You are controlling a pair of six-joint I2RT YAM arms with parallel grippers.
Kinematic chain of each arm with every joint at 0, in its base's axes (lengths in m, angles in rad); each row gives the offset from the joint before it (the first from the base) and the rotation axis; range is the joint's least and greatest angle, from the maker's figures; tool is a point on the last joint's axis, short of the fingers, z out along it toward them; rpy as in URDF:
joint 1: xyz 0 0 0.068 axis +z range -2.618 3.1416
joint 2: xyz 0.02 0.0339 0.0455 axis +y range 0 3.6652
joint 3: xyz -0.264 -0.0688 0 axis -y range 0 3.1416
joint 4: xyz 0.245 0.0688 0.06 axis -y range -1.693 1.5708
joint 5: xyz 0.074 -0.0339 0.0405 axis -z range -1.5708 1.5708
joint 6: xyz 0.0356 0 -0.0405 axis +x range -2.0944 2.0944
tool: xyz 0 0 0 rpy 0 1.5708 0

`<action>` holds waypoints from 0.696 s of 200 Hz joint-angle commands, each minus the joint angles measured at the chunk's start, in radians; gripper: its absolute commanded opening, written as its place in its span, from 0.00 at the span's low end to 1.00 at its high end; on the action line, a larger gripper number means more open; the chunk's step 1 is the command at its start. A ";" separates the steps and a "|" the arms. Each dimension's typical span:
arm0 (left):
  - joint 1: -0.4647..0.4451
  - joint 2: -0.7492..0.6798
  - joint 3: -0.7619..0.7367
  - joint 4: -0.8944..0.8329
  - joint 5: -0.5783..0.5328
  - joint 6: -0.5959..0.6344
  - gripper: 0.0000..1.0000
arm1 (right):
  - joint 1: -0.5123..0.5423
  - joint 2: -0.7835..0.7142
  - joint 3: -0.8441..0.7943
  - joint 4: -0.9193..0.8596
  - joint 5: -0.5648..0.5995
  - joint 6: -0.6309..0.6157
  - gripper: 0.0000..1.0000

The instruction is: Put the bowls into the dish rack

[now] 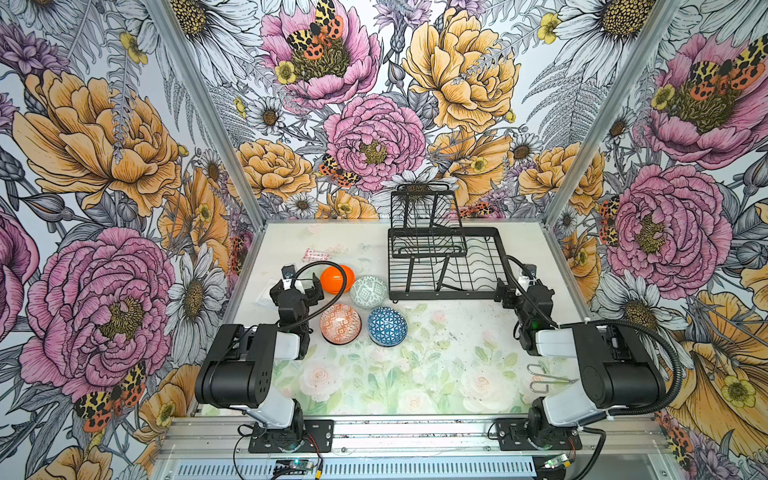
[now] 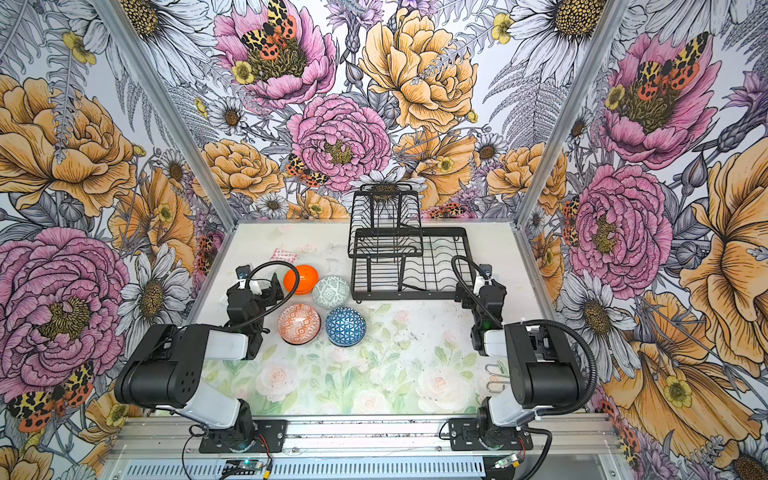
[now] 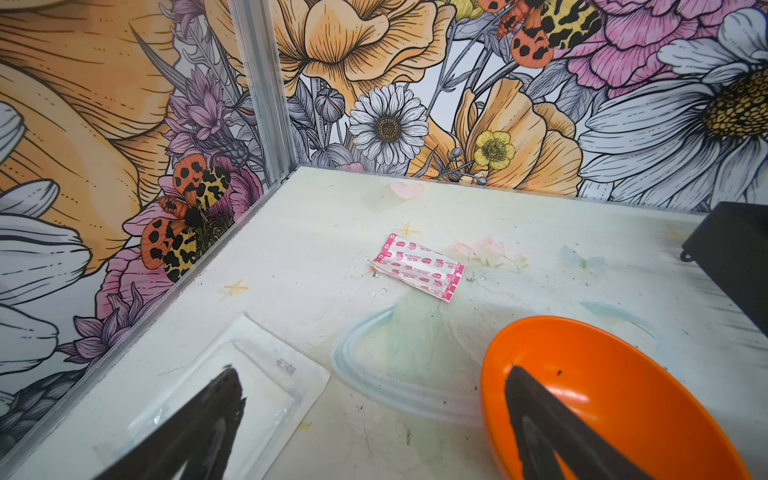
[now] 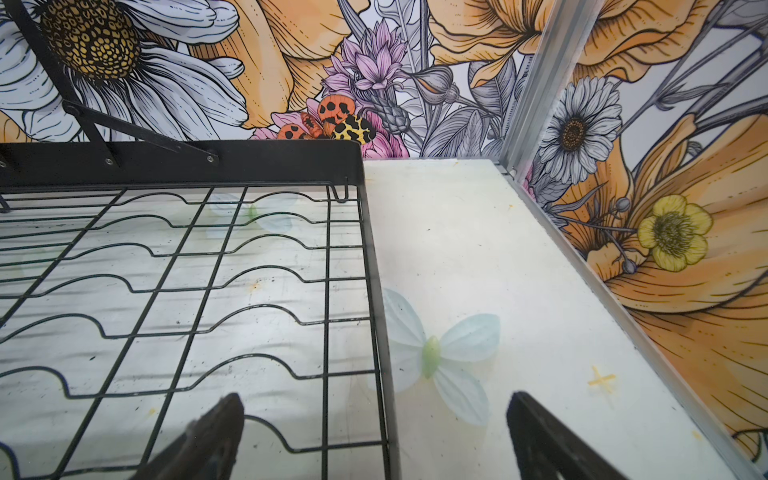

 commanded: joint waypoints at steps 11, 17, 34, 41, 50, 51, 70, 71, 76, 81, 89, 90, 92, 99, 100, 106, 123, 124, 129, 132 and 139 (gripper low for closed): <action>-0.006 -0.008 0.007 0.014 -0.028 -0.003 0.99 | -0.005 -0.005 0.014 0.036 0.011 0.024 1.00; -0.016 -0.029 0.002 0.008 -0.049 0.000 0.99 | -0.006 -0.019 0.010 0.035 0.027 0.032 0.99; -0.052 -0.136 0.003 -0.091 -0.144 0.017 0.99 | -0.008 -0.103 -0.004 -0.007 0.047 0.039 1.00; -0.068 -0.188 0.021 -0.156 -0.178 0.015 0.99 | -0.008 -0.144 -0.010 -0.030 0.050 0.039 0.99; -0.083 -0.253 0.060 -0.282 -0.203 0.007 0.99 | -0.007 -0.210 -0.007 -0.089 0.055 0.038 0.98; -0.084 -0.259 0.065 -0.296 -0.206 0.004 0.99 | -0.006 -0.217 -0.007 -0.095 0.055 0.038 0.98; -0.112 -0.369 0.145 -0.515 -0.214 -0.015 0.99 | 0.004 -0.347 0.054 -0.269 0.076 0.039 0.97; -0.115 -0.373 0.148 -0.524 -0.216 -0.015 0.99 | 0.004 -0.347 0.054 -0.269 0.076 0.039 0.97; -0.120 -0.393 0.166 -0.564 -0.224 -0.023 0.99 | 0.008 -0.371 0.079 -0.316 0.084 0.039 0.97; -0.121 -0.413 0.188 -0.611 -0.221 -0.035 0.99 | 0.013 -0.391 0.108 -0.370 0.091 0.039 0.97; -0.121 -0.441 0.227 -0.699 -0.205 -0.060 0.99 | 0.020 -0.418 0.160 -0.455 0.103 0.046 0.97; -0.120 -0.445 0.232 -0.713 -0.203 -0.062 0.99 | 0.022 -0.420 0.167 -0.465 0.105 0.047 0.97; -0.121 -0.449 0.243 -0.734 -0.198 -0.068 0.99 | 0.024 -0.424 0.180 -0.488 0.109 0.050 0.97; -0.121 -0.462 0.286 -0.813 -0.175 -0.088 0.98 | 0.029 -0.436 0.231 -0.567 0.114 0.069 0.98; -0.121 -0.464 0.292 -0.826 -0.171 -0.091 0.99 | 0.030 -0.436 0.238 -0.579 0.114 0.073 0.98; -0.122 -0.467 0.330 -0.895 -0.145 -0.107 0.99 | 0.032 -0.437 0.286 -0.664 0.104 0.092 0.98; -0.121 -0.456 0.445 -1.083 -0.052 -0.162 0.99 | 0.044 -0.403 0.425 -0.874 0.046 0.131 0.99; -0.120 -0.454 0.451 -1.094 -0.047 -0.165 0.99 | 0.044 -0.400 0.433 -0.888 0.041 0.133 0.99; -0.118 -0.445 0.484 -1.143 -0.009 -0.186 0.99 | 0.049 -0.384 0.470 -0.945 0.012 0.138 0.99; -0.117 -0.439 0.503 -1.173 0.013 -0.195 0.99 | 0.052 -0.374 0.494 -0.984 -0.003 0.141 0.99; -0.118 -0.422 0.547 -1.243 0.071 -0.203 0.99 | 0.067 -0.354 0.541 -1.052 -0.008 0.149 1.00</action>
